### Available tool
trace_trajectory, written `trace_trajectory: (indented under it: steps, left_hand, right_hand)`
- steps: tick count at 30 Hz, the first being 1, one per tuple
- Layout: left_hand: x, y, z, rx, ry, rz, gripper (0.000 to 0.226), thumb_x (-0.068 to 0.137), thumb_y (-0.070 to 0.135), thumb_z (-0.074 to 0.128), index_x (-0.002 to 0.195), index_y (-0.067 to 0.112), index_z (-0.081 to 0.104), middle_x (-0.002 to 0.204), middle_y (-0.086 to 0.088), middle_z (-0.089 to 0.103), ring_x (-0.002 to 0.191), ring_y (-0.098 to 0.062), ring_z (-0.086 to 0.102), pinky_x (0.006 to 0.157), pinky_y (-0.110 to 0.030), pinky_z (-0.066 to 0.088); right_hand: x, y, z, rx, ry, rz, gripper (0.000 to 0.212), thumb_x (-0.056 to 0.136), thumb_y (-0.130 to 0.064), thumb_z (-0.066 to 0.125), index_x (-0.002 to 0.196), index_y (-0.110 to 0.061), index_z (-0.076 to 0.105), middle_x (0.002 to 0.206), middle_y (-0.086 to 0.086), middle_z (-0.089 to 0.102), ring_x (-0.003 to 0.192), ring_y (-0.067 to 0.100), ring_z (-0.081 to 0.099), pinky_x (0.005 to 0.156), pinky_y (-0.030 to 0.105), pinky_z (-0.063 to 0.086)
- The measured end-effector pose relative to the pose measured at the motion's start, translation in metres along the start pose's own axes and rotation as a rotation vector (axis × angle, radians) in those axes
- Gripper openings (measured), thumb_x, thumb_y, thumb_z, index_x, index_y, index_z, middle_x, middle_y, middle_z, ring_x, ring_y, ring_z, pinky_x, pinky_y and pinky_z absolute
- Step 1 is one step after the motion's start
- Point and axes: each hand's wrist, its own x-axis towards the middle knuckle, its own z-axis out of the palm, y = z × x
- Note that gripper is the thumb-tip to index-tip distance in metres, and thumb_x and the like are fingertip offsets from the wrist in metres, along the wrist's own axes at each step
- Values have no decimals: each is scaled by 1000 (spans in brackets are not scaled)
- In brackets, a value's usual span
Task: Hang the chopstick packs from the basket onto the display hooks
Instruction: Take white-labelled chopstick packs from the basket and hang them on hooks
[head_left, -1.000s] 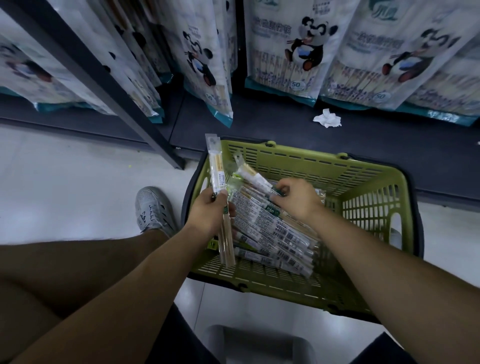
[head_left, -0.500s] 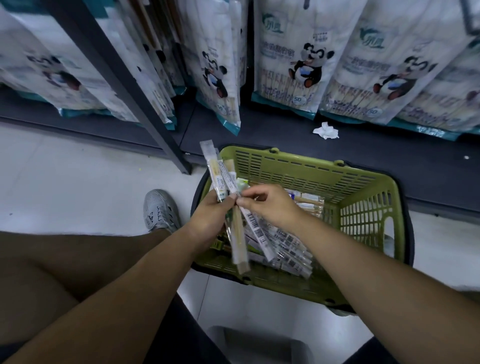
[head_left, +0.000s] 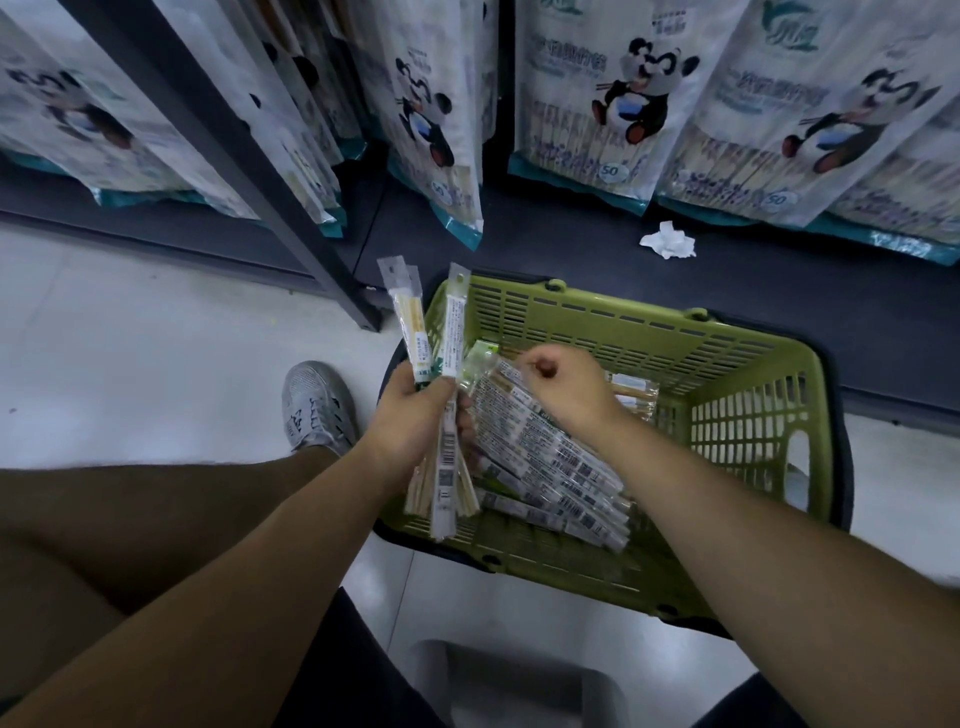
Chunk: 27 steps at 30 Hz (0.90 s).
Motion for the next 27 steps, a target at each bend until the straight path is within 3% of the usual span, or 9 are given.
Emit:
trace_trajectory:
  steps: [3,6,13,17,19,23,27]
  left_hand:
    - [3,-5,-6,77,26,47,14,104,13,55,114,4,52,73,-8,60,57,-20,59,54,-31,54]
    - [3,-8,-8,108,28,84,17,103,18,61,111,6,54,70,-3,58,58,-18,57,57,-29,54]
    - [4,-11,-4,95,73,103,8,103,17,59,107,10,56,66,-3,56,52,-17,56,51,-30,52]
    - [3,-11,-4,111,92,113,12,104,17,58,108,6,56,65,-5,57,53,-20,58,53,-32,54]
    - [3,-11,-5,105,96,103,12,104,18,58,108,7,56,66,-5,58,55,-21,59,54,-33,55]
    - [1,-9,-5,58,96,72,10,104,19,58,108,10,56,65,-5,59,58,-23,60,59,-38,55]
    - [0,-8,-3,5,94,57,9,105,18,58,108,10,56,70,-10,60,60,-27,60,58,-37,54]
  right_hand:
    - [-3,42,-9,-410,-86,150,45,94,-36,69,134,-16,63,133,10,62,117,28,59,92,33,49]
    - [-13,63,0,-537,-199,227,72,88,-47,74,147,-17,48,146,14,47,133,33,46,101,38,45]
    - [-12,66,14,-621,-109,162,56,85,-48,76,129,-17,59,129,10,57,124,29,49,85,36,48]
    - [-11,67,12,-616,-81,140,36,89,-45,73,112,-18,63,106,7,65,105,25,58,65,29,37]
    - [-12,69,10,-628,-126,128,37,90,-46,71,115,-19,63,107,6,65,99,23,58,64,27,37]
    - [-13,72,7,-648,-209,101,43,94,-46,65,127,-18,64,110,8,58,107,26,54,76,29,40]
    - [-16,70,3,-555,-162,141,32,96,-39,63,120,-18,67,100,5,64,82,21,55,60,26,38]
